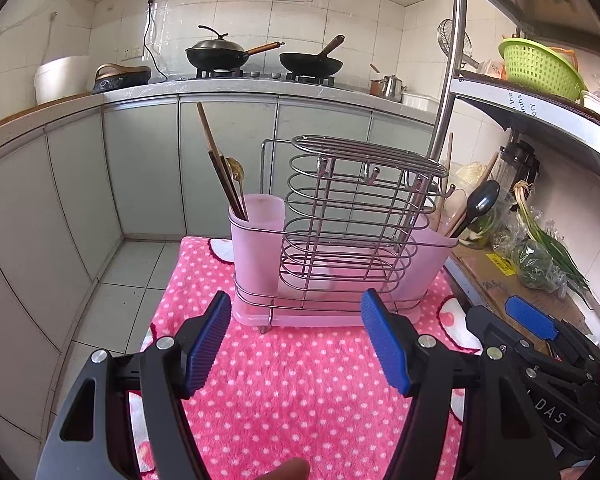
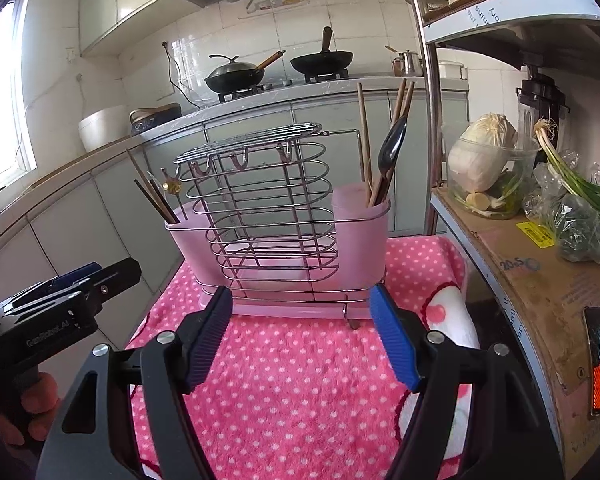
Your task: Organize utensils
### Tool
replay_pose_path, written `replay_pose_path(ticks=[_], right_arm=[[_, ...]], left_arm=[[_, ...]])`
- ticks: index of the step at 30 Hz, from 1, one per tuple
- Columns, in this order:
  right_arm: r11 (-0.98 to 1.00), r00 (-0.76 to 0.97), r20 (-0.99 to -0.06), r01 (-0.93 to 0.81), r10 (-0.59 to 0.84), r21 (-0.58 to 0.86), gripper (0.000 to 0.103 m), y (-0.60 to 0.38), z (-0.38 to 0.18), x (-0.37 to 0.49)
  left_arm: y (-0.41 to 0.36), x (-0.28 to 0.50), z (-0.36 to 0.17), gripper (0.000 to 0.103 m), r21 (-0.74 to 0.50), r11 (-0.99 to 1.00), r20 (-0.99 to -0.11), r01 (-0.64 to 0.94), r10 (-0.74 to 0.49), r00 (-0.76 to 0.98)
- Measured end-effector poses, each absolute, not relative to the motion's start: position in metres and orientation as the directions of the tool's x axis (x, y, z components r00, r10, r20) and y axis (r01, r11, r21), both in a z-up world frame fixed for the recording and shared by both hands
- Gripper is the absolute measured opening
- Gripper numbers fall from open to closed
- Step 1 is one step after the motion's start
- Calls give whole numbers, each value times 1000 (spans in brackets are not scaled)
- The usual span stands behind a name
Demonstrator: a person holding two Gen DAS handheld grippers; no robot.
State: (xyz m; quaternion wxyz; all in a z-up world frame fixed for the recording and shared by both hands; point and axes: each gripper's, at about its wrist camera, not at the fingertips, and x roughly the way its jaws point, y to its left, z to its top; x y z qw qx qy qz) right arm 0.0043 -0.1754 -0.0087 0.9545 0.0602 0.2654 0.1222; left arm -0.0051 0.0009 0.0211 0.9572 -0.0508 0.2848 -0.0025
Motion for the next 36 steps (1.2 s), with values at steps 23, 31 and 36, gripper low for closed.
replay_pose_path(ticks=[23,31,36], right_arm=[[971,847,-475,-190,238,147,72,-171,0,2],[971,848,-475,-190,235,142,72,-169,1,3],[972,851,-470,-188,232,140,72,-169,1,2]], left_arm=[[-5,-11,25,66,-87,996,-534,-21,-28,845],[-5,-10,27,66,-85,996,-534,-23,-26,845],[-4,-10,27,66,-83,996,-534,-24,-24,845]])
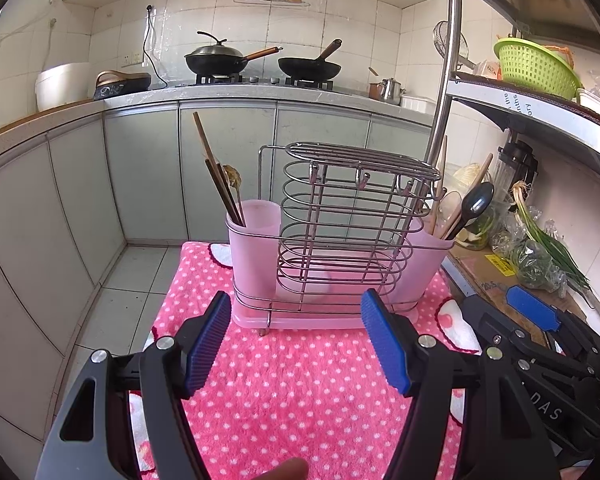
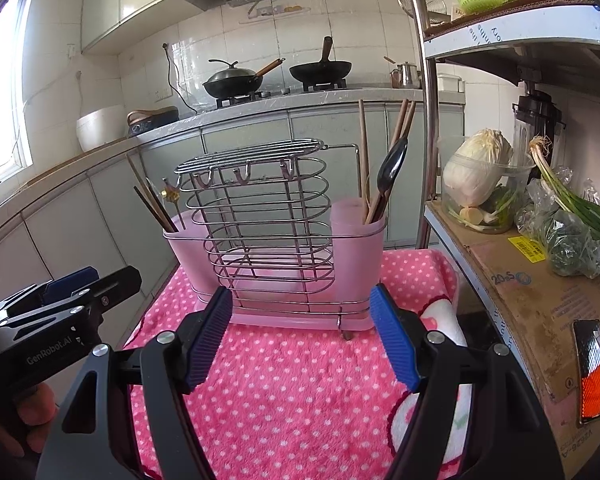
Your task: Organize utensils
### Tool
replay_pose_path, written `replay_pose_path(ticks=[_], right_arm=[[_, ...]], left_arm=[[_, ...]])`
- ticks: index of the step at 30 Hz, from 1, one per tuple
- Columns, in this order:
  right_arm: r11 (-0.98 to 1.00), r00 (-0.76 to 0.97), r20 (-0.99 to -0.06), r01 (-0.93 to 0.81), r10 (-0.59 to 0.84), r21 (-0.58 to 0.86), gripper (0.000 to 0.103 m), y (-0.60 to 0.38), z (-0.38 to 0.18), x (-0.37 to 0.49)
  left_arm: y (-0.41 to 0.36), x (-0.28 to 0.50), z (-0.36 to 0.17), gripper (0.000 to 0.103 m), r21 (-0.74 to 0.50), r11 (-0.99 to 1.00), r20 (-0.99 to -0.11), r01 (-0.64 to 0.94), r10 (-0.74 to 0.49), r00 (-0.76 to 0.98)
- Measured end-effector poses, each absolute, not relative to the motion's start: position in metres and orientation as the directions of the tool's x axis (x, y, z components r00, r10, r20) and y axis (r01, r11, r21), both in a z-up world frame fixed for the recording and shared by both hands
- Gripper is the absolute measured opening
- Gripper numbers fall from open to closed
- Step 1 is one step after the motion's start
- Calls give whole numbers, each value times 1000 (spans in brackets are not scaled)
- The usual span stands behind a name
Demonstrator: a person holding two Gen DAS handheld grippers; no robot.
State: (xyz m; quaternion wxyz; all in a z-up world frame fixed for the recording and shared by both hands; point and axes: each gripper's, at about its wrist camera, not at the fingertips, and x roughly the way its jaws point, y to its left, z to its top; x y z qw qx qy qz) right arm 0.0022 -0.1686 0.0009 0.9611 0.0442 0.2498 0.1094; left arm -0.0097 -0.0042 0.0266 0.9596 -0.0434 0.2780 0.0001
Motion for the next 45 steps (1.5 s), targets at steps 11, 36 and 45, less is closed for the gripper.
replay_pose_path(ticks=[11,36,45], right_arm=[[974,855,-467,-189,226,126,72,-167,4,1],[976,855,-470,-188,219,113,72,-165,4,0],[975,855,-470,-190,220,112,72,-165,3,1]], left_arm=[[-3,-9,29,66,-82,996,-529,-25,-22,848],[-5,-9,30,66,-76,997,-529,-18,-25,849],[-6,-9,29,66,-75,997,-530,-16,-26,847]])
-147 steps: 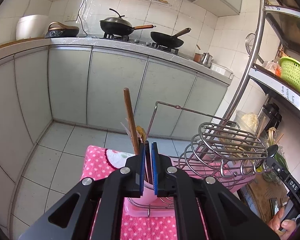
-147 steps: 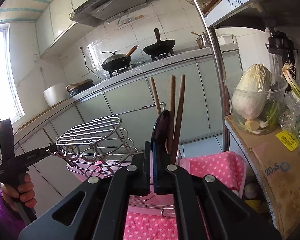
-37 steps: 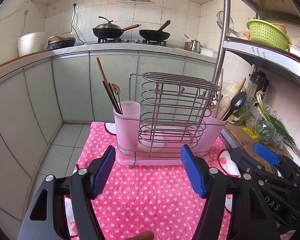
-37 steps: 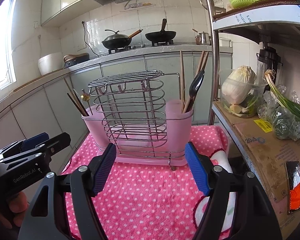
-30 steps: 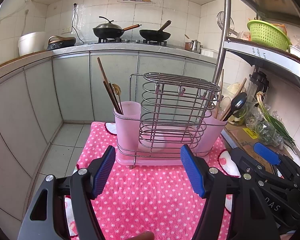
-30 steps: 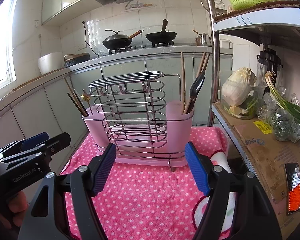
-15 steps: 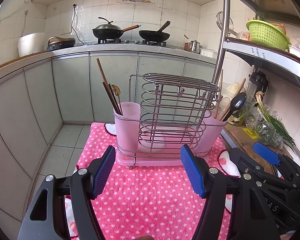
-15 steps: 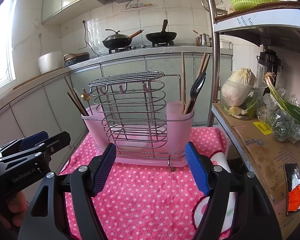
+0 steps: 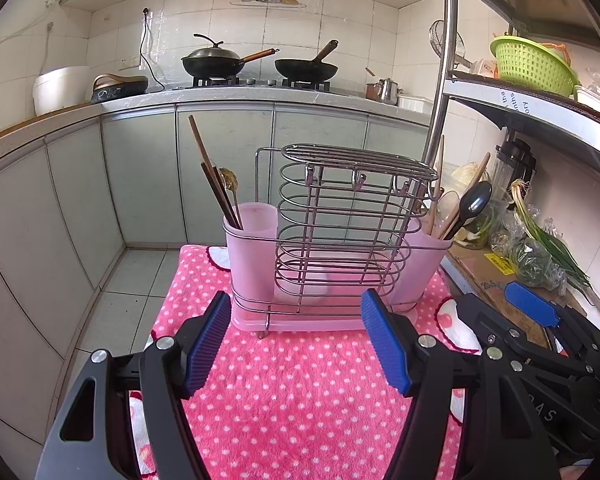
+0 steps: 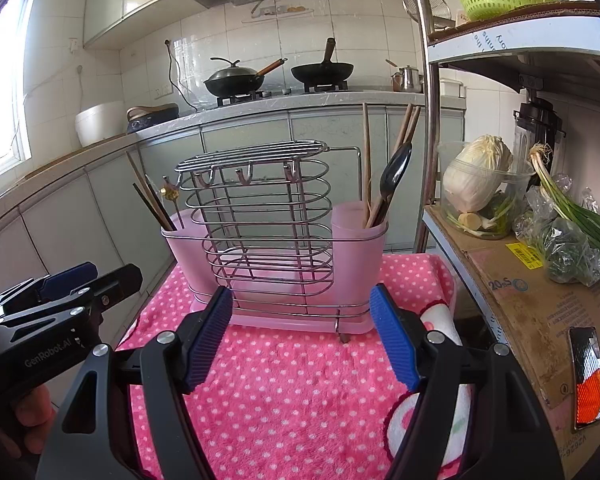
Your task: Organize utensils
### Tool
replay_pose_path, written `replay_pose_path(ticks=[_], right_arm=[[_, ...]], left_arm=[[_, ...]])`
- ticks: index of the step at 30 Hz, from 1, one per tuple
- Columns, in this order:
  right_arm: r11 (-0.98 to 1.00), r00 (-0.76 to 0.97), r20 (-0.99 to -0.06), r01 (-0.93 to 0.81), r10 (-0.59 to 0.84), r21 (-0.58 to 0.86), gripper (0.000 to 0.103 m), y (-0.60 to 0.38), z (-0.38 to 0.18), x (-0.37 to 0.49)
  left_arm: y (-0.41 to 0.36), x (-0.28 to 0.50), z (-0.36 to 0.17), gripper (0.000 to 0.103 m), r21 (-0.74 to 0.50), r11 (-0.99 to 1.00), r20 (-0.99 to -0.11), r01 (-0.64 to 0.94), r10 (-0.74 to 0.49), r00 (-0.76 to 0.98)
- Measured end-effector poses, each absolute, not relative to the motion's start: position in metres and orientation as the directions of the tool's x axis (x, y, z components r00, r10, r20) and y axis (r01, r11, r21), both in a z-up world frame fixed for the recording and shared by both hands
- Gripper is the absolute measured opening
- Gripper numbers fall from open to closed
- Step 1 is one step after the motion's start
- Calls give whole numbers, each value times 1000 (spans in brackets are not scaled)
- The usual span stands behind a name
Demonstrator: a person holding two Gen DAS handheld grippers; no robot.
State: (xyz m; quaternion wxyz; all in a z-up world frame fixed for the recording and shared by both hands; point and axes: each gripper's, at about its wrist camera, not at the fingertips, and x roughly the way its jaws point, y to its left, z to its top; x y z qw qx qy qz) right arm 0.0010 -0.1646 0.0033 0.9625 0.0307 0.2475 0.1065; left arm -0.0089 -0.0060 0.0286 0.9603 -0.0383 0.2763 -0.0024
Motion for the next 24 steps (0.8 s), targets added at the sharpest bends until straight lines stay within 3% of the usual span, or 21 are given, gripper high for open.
replay_pose_path(ticks=[24], right_arm=[[977,843,-495,-180,211,111,72,-164,-7,15]], left_arm=[[-5,4,16,66,-72,997,-555,-5,-36,831]])
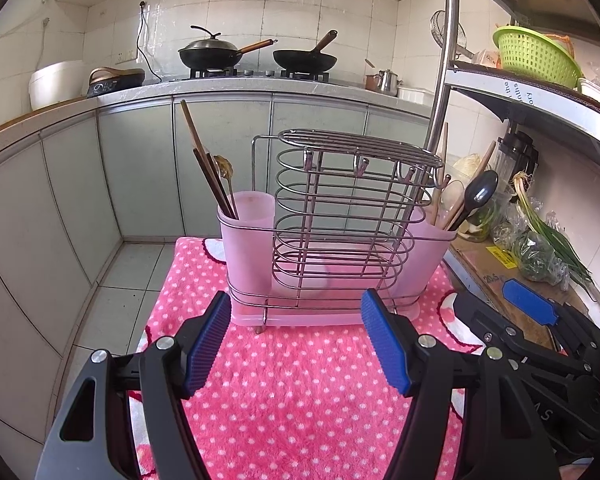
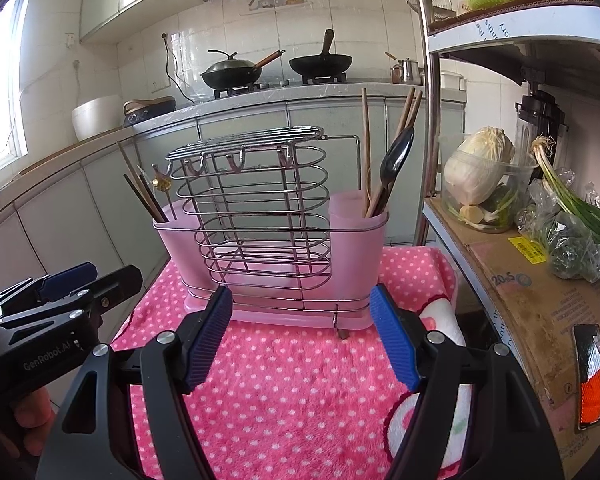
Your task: Organize utensils
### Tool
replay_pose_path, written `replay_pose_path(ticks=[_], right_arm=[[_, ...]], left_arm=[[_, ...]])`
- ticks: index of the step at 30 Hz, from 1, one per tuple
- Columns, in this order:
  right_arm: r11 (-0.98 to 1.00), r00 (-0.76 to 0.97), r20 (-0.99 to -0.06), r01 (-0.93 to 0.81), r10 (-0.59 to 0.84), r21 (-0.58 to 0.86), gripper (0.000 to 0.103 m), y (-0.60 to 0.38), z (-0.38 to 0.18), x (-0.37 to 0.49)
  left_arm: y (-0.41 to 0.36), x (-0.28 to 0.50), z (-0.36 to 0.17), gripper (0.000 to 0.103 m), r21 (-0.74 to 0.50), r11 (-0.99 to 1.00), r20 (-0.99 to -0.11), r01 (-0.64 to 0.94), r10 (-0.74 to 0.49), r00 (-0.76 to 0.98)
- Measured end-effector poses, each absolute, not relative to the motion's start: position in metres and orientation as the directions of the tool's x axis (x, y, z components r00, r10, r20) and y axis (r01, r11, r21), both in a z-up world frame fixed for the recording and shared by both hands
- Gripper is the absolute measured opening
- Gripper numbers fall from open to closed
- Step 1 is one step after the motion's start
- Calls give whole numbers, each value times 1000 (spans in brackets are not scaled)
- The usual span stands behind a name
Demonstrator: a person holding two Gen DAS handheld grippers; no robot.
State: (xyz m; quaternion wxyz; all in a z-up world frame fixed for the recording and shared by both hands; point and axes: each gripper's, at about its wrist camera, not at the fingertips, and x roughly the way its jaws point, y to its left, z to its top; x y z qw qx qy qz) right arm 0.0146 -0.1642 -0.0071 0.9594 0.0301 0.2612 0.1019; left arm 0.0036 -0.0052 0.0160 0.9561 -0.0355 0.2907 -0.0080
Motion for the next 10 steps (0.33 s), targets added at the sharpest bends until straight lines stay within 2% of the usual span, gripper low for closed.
replay_pose_path(ticks=[10], right_arm=[[978,831,-516,-176,209,114,72,-164,-15,23]], left_arm=[[-3,14,7,66,-81,997,-580,-11,-38,813]])
